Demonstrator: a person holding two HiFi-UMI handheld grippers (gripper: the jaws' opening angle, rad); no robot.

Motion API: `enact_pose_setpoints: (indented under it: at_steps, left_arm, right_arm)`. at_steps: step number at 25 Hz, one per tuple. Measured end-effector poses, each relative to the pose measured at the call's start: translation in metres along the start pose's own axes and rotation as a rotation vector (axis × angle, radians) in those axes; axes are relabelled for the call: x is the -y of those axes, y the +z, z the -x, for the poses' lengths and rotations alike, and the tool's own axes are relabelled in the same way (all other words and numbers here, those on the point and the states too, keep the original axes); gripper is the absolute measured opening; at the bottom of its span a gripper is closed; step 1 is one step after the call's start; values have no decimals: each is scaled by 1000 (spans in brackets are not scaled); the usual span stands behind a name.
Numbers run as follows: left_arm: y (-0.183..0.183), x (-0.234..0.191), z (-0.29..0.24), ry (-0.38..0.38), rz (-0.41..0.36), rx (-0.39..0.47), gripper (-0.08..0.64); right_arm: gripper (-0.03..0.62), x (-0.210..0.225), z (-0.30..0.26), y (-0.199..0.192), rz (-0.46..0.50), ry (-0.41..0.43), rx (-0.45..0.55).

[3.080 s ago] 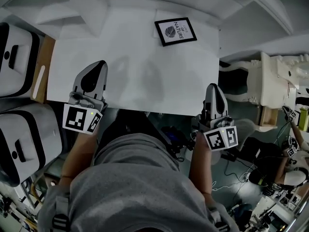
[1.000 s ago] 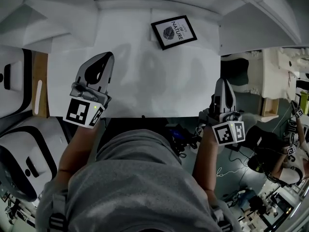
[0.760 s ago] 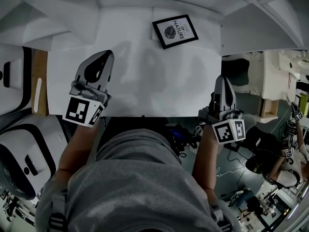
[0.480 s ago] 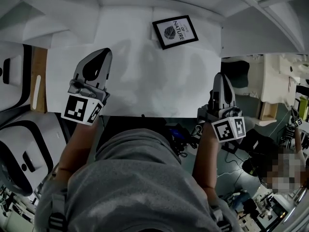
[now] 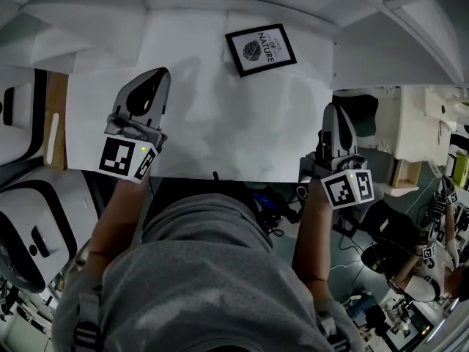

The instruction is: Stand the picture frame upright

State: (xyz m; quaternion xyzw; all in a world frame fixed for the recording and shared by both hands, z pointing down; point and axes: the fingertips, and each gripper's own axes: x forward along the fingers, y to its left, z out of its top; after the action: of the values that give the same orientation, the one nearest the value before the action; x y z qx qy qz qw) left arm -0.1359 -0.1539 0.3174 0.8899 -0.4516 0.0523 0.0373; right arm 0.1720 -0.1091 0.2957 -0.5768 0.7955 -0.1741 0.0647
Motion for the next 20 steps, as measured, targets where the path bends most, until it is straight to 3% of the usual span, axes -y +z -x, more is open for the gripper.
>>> enact_pose_setpoints:
  at_steps: [7,14,20]
  left_arm:
    - [-7,6,-29,-25,-40,-14,6]
    - [-27,11,-75,-99,-87,-89,6]
    - [-42,16,-123,-156,-160,-133,8]
  right_arm:
    - [26,23,-15,-14,-77,0,-12]
    - [28,45,-40,-40,-185,2,-62]
    - [28,46,-54,-57,-102,36,-95]
